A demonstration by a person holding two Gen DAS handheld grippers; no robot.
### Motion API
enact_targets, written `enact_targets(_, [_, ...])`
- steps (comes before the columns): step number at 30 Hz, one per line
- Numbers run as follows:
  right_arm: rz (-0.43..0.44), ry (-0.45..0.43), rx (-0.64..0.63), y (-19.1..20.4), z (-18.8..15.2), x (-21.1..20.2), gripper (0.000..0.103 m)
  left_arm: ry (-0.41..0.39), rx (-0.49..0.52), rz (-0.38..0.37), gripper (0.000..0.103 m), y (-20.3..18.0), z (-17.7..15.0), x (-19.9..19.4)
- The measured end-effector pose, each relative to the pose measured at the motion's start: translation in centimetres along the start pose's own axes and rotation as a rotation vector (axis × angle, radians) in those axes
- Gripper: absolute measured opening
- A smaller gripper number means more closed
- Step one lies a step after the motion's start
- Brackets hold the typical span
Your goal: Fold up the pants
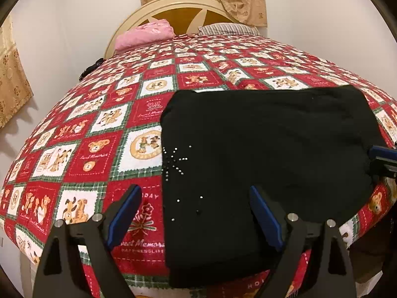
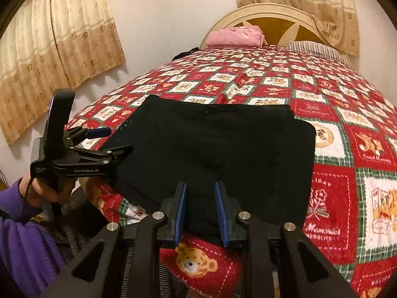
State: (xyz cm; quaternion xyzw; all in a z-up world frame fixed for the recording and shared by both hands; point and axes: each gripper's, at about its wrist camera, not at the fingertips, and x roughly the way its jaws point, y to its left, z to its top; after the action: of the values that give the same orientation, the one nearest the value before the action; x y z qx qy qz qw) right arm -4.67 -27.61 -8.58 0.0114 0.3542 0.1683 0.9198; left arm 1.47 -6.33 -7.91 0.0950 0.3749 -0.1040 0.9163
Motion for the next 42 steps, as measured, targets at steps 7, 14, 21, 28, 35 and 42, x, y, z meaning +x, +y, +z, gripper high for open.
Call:
enact_targets(7, [-0.007, 0.004, 0.014, -0.4, -0.2, -0.4, 0.024, 0.03, -0.028, -0.063, 0.09, 1.4, 0.2, -0.9])
enact_targets(14, [-0.007, 0.003, 0.024, -0.6, -0.4, -0.6, 0.024, 0.032, -0.095, -0.081, 0.094, 4.9, 3.4, -0.5])
enact_targets(21, [0.012, -0.001, 0.045, -1.1, -0.6, -0.8, 0.024, 0.121, -0.157, -0.061, 0.094, 6.6, 6.3, 5.0])
enact_targets(28, [0.03, -0.005, 0.07, -1.6, -0.6, -0.7, 0.023, 0.188, -0.193, -0.036, 0.095, 6.8, 7.3, 8.1])
enact_targets(35, [0.043, -0.04, 0.005, 2.0, 0.5, -1.6, 0.026, 0.216, -0.214, -0.173, 0.094, 8.6, 7.4, 7.1])
enact_targets(42, [0.18, -0.029, -0.289, 13.2, 2.8, 2.0, 0.026, 0.249, -0.181, -0.326, 0.094, 8.2, 7.5, 6.6])
